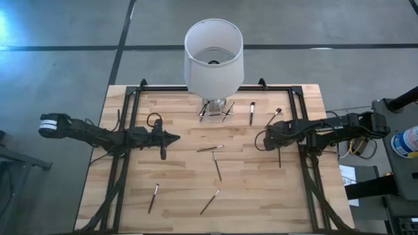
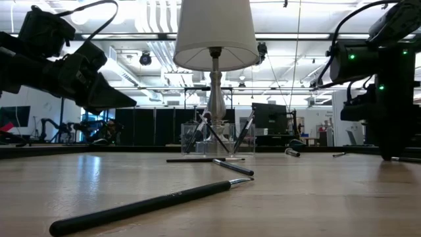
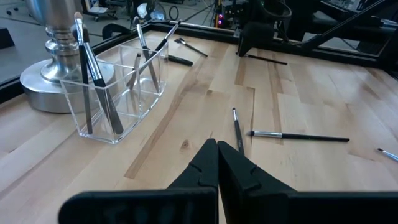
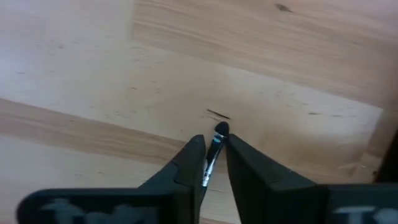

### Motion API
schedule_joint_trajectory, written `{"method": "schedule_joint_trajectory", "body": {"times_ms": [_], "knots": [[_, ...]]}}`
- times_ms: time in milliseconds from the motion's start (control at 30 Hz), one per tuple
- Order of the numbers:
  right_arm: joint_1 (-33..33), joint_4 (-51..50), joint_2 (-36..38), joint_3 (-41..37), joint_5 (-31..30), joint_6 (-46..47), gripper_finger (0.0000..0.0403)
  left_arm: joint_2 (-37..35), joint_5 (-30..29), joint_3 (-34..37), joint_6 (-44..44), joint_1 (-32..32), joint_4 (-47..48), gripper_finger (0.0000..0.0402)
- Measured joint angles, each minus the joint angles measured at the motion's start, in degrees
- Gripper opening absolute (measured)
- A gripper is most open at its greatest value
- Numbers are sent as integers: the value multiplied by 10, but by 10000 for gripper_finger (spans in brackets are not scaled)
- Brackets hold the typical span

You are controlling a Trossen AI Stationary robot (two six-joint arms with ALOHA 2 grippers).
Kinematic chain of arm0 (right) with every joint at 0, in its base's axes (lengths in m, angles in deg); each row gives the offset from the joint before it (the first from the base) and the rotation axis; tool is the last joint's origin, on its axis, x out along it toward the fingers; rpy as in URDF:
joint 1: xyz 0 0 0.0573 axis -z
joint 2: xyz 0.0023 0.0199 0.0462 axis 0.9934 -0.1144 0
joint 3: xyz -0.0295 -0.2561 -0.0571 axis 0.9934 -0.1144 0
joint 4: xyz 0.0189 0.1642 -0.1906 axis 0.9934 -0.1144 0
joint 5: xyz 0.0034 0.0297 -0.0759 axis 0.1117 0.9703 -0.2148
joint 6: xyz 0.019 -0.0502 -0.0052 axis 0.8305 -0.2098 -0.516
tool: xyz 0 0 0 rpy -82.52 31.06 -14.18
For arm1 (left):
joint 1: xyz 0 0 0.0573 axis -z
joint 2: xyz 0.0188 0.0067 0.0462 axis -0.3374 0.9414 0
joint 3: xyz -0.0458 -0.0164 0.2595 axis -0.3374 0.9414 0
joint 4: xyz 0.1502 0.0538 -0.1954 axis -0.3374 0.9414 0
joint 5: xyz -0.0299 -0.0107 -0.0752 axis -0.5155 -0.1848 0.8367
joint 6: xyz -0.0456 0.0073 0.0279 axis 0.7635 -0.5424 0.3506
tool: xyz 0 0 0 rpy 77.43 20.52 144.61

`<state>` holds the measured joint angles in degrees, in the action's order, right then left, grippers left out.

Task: Put items in baskets/containers
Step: Put the black eyeshadow brush into the transparent organizer

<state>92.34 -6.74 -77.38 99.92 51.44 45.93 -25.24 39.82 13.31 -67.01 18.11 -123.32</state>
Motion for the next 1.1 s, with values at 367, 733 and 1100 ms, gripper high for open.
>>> {"method": "schedule_joint_trajectory", "body": {"times_ms": [367,733,1100], "knots": [[0,62,-1,1,14,-41,33,0,0,0,1,0,1,0],[-5,126,-1,1,-7,-114,32,0,0,0,2,0,2,0],[-57,177,-1,36,-97,-160,11,0,0,0,2,0,6,0]]}}
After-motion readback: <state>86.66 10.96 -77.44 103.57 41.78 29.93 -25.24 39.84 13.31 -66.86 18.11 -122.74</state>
